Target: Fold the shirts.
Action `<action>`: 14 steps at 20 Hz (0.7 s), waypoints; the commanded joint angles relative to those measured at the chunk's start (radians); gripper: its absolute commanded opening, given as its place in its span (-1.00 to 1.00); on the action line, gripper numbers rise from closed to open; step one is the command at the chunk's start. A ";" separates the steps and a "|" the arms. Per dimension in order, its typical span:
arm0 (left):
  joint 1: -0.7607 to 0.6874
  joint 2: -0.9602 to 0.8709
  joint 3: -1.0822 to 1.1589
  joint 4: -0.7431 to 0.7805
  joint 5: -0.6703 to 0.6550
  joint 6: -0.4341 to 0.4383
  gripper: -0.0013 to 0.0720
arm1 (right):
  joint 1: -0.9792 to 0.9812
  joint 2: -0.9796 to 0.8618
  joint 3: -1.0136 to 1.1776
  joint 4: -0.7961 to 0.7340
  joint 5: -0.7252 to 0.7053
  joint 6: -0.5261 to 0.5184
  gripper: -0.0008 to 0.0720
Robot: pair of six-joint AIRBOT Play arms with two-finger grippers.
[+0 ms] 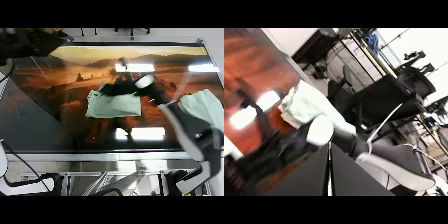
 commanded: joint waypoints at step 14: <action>0.085 0.119 -0.248 -0.044 -0.046 0.137 -0.91 | -0.368 0.060 -0.003 -0.201 0.263 0.118 0.59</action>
